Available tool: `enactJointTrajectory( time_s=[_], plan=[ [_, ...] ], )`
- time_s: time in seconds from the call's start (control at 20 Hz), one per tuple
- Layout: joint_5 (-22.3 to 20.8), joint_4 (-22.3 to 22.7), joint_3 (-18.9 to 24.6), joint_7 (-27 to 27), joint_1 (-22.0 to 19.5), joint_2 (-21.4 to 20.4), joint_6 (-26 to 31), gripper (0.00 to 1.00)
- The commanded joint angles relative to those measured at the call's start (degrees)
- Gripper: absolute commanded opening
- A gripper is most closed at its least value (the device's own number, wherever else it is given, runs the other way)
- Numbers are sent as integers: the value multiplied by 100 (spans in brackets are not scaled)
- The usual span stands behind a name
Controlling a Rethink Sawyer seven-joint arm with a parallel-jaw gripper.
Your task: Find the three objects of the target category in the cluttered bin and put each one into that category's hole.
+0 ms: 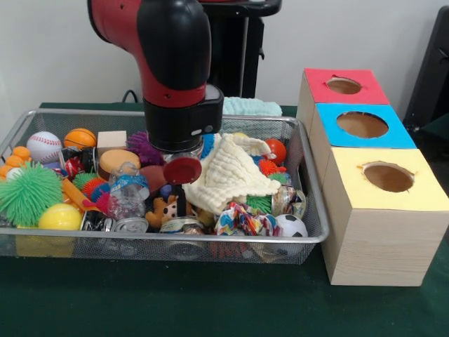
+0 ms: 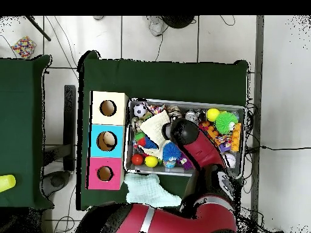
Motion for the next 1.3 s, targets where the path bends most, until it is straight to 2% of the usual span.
enactJointTrajectory(
  time_s=[0.05, 0.4, 0.85, 1.1, 1.15, 1.3],
  plan=[
    [-347, -297, 455, 373, -25, 441, 0, 100],
    [-346, -366, 392, 609, 143, 594, -359, 100],
    [-454, -487, 475, 506, 55, 764, -604, 100],
    [-629, -585, 326, 469, 149, 823, -867, 100],
    [-700, -677, 135, 509, 276, 888, -914, 0],
    [-708, -785, -111, 562, 446, 988, -895, 0]
  ],
)
